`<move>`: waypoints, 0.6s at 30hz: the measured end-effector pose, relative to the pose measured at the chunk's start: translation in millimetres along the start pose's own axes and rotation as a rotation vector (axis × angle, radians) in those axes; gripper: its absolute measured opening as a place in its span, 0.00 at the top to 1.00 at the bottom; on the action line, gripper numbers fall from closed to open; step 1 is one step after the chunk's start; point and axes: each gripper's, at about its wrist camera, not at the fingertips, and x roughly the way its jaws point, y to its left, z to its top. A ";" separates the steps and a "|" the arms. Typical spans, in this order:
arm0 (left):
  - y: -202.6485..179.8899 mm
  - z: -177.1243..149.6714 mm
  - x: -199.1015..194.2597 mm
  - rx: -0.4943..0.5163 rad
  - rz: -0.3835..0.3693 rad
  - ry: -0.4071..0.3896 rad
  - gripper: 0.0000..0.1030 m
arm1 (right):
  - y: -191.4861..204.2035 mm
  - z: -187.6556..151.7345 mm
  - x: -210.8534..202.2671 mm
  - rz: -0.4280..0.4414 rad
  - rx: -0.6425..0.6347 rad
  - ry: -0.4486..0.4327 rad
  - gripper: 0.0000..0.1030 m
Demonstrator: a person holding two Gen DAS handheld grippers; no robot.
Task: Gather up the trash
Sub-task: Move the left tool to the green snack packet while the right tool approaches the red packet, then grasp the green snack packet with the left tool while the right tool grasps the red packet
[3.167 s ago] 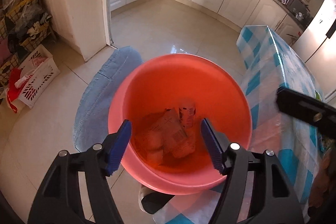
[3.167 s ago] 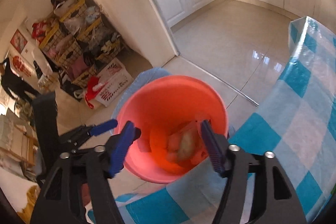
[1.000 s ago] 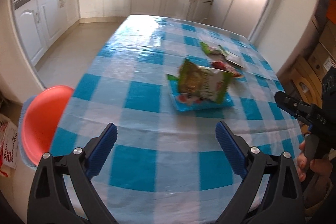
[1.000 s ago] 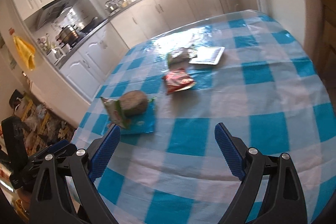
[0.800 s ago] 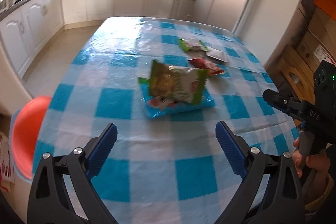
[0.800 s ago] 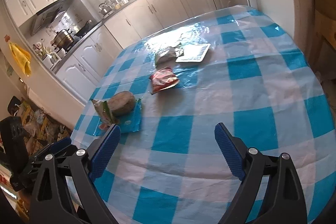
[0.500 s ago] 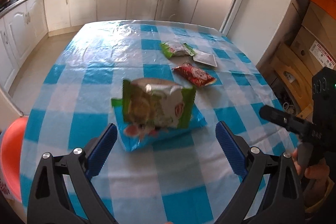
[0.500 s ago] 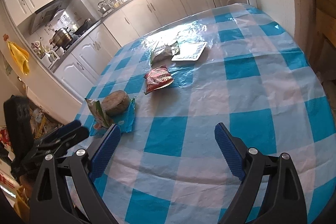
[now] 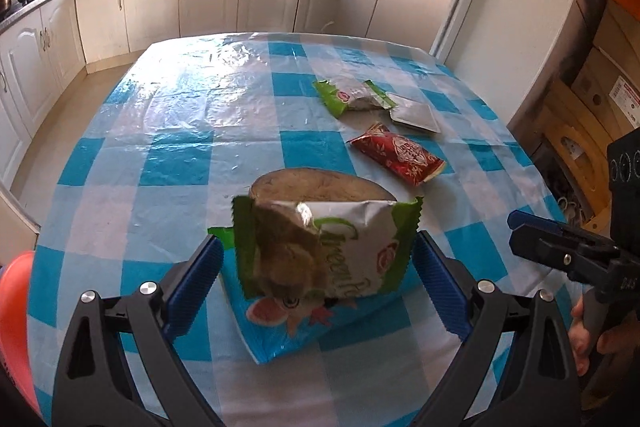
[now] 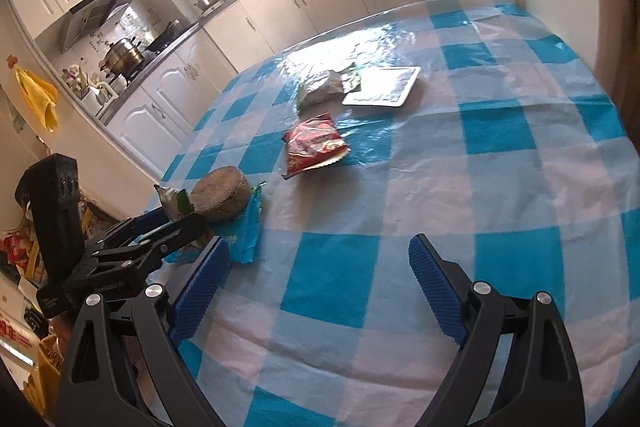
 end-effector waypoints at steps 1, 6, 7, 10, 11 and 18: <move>0.2 0.7 1.4 -0.006 -0.010 -0.002 0.08 | 2.1 1.1 3.2 -0.005 -0.008 0.005 0.13; 1.0 1.4 4.5 -0.024 -0.009 -0.009 0.18 | 7.6 11.9 18.4 -0.023 -0.026 0.026 0.13; 1.7 1.3 4.5 -0.031 -0.009 -0.007 0.20 | 9.1 15.4 21.0 -0.025 -0.029 0.023 0.13; 3.4 0.1 4.1 -0.045 -0.015 -0.007 0.21 | 13.2 25.8 30.4 -0.040 -0.054 0.024 0.13; 3.2 -0.3 3.4 -0.045 -0.014 -0.009 0.22 | 14.9 29.5 34.3 -0.054 -0.063 0.028 0.13; 6.3 -1.4 -3.6 -0.076 -0.024 -0.021 0.26 | 22.4 50.2 58.0 -0.121 -0.124 0.025 0.13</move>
